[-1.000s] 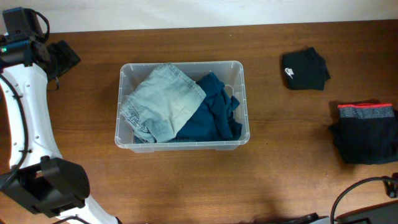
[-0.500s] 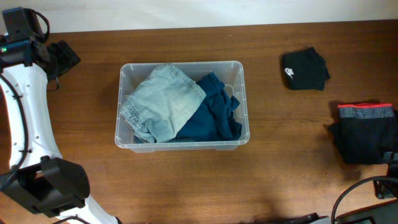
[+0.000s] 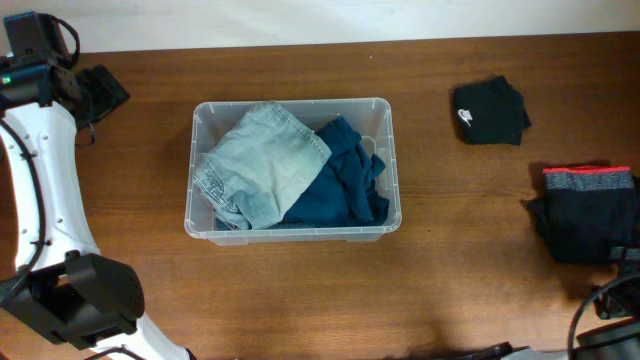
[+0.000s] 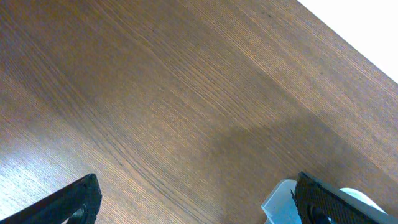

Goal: Pack container
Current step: 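Lower the right gripper onto the black shorts and grasp them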

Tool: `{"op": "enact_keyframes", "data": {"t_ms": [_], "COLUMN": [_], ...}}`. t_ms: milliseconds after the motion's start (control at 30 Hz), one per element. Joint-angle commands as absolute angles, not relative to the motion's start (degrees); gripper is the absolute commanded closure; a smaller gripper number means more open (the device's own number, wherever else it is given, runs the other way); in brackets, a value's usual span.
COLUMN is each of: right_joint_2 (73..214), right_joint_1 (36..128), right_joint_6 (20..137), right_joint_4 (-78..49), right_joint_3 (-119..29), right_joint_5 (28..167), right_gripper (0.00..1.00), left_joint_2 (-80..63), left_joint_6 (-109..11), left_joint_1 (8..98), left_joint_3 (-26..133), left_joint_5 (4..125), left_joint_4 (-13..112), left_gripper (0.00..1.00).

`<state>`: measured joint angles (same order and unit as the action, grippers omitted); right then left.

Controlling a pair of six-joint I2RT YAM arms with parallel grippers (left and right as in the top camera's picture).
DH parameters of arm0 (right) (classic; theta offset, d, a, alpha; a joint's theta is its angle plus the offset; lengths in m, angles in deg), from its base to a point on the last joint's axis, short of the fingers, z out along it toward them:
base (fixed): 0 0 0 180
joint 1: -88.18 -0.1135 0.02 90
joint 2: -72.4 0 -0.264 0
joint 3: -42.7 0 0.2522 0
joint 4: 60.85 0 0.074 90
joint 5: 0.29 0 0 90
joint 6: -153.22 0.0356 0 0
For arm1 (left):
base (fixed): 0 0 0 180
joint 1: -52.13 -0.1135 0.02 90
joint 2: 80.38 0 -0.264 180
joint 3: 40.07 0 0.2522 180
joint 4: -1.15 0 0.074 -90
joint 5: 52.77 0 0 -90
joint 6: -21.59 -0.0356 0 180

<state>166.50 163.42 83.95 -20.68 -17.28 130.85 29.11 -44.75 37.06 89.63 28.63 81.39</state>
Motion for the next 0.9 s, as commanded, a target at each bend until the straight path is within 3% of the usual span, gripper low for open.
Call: {"op": "enact_keyframes", "data": {"t_ms": [0, 867], "right_joint_2": [168.2, 180.5], "right_joint_1": [163.6, 160.5], "right_joint_6": [81.6, 81.5], "right_joint_4": [-21.6, -33.0], "right_joint_3": [-16.9, -16.9], "right_joint_5": [133.0, 135.4], "right_gripper": [0.01, 0.01], "left_joint_2": [29.3, 29.3], "left_joint_6": [-44.0, -44.0], "left_joint_1": [37.1, 37.1], "left_joint_3": [90.0, 90.0], "left_joint_5": [28.4, 28.4], "left_joint_4": [81.4, 81.4], "left_gripper": [0.01, 0.01]}}
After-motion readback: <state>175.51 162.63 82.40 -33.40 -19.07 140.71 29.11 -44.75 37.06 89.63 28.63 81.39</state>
